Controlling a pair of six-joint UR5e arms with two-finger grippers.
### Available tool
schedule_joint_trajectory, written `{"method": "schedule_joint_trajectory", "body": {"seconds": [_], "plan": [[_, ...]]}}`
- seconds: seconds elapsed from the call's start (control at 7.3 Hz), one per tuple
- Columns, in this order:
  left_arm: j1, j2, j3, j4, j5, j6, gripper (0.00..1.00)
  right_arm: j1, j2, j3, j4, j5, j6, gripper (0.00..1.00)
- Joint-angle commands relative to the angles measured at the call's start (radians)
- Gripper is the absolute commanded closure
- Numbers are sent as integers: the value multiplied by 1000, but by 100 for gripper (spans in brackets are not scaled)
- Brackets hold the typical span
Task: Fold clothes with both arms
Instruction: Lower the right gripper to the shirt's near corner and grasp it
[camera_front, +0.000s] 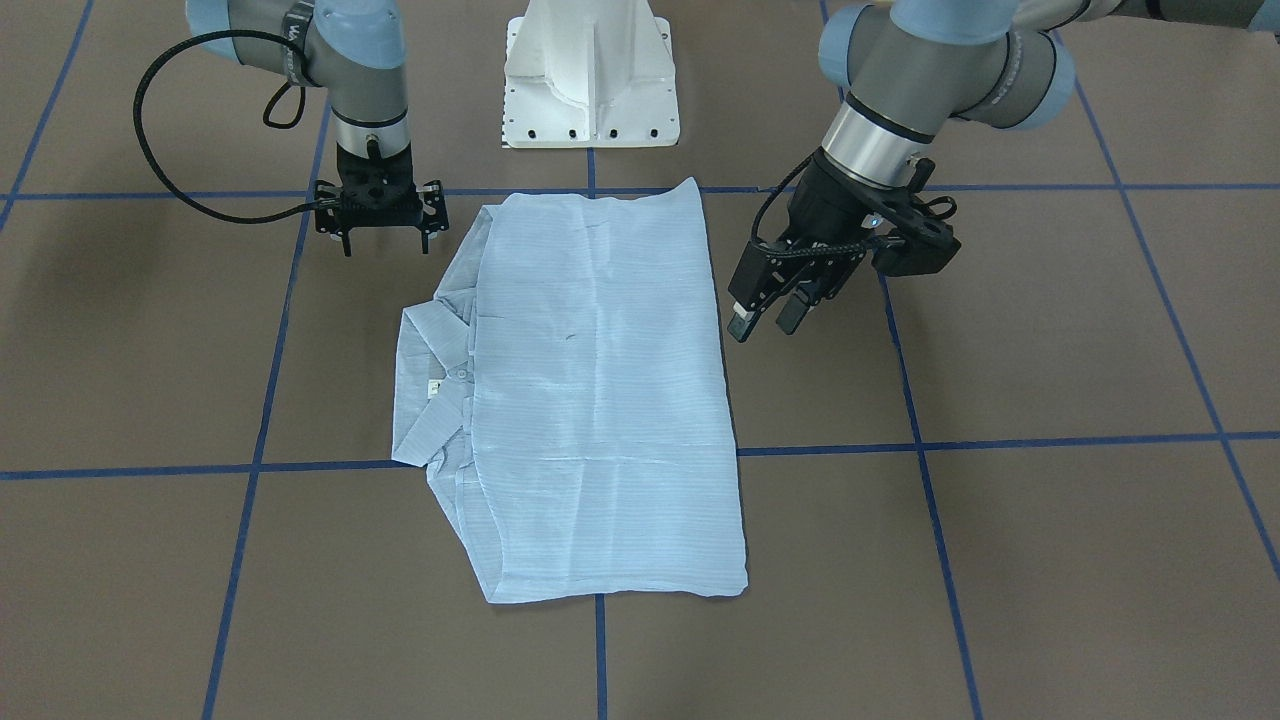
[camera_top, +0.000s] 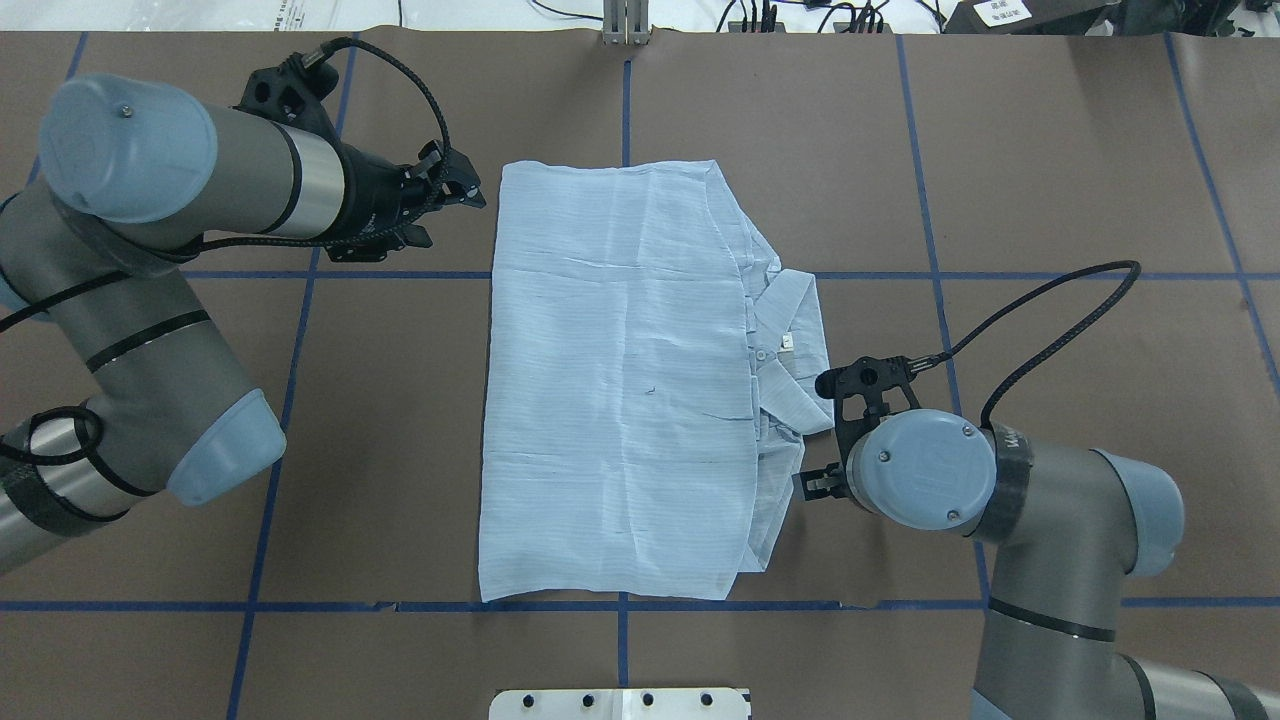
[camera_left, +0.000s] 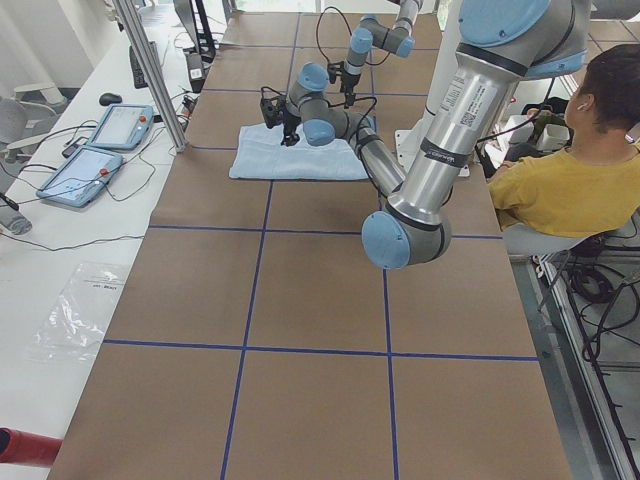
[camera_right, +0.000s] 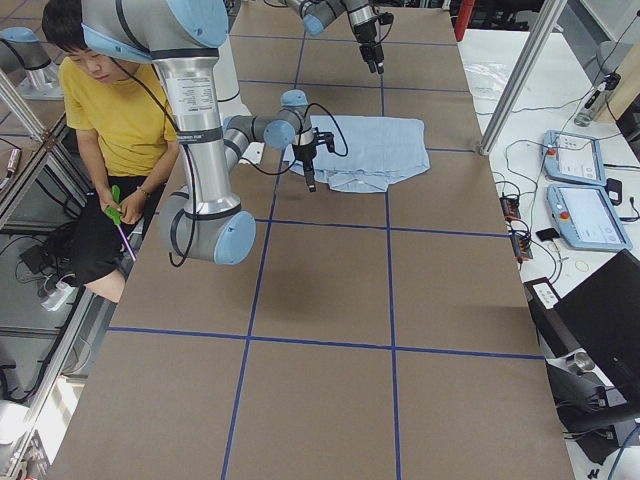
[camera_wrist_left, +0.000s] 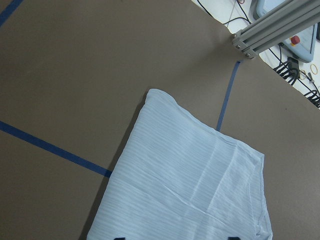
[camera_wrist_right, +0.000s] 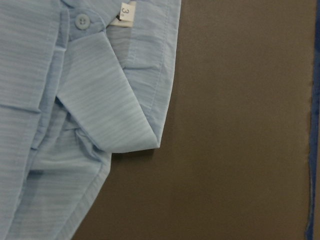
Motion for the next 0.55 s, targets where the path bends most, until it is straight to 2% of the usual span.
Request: {"method": "schedule_joint_trajectory", "body": {"seconds": [0.0, 0.14, 0.27, 0.41], "plan": [[1, 0, -4, 0, 0, 0, 26, -77, 85, -5, 9, -5, 400, 0], [1, 0, -4, 0, 0, 0, 26, -102, 114, -4, 11, -5, 625, 0], [1, 0, -4, 0, 1, 2, 26, -126, 130, -2, 35, -16, 754, 0], [1, 2, -2, 0, 2, 2, 26, -168, 127, -4, 99, -103, 947, 0]]}}
